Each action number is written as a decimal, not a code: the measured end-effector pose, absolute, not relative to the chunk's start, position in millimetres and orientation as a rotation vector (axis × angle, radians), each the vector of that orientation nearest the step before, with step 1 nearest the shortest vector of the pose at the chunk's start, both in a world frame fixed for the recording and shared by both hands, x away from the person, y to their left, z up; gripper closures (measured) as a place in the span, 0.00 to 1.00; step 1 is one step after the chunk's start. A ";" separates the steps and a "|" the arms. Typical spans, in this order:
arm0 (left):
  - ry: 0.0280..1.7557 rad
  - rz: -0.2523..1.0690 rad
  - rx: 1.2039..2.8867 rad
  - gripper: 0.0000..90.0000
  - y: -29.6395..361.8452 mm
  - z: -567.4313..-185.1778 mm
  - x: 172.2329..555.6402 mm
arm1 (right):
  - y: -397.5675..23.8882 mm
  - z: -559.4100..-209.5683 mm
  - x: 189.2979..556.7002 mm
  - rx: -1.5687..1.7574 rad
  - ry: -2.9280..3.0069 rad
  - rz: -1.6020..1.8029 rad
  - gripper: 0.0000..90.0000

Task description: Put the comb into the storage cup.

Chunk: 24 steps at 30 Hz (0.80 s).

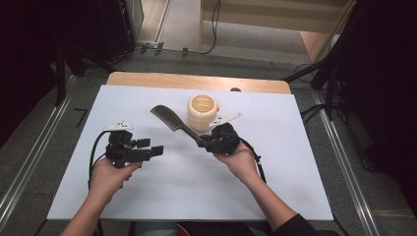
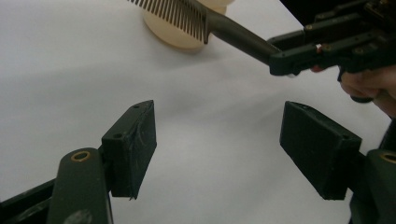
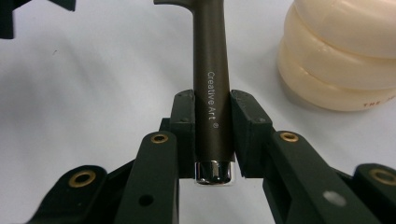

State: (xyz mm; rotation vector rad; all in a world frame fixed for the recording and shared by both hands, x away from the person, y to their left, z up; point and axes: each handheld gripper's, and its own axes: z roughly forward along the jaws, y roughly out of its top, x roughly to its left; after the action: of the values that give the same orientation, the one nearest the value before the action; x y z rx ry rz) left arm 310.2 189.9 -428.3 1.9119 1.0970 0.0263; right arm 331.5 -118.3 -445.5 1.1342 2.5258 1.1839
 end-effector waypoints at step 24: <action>1.226 0.029 1.711 0.33 171.3 -430.2 332.6 | -89.5 -447.9 327.9 1.186 2.381 1.288 0.78</action>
State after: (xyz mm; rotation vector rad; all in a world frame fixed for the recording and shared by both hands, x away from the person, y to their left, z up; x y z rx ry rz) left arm 332.6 171.3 -430.2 1.7115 1.2260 0.0294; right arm 327.9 -89.5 -447.9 1.1859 2.3813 1.2882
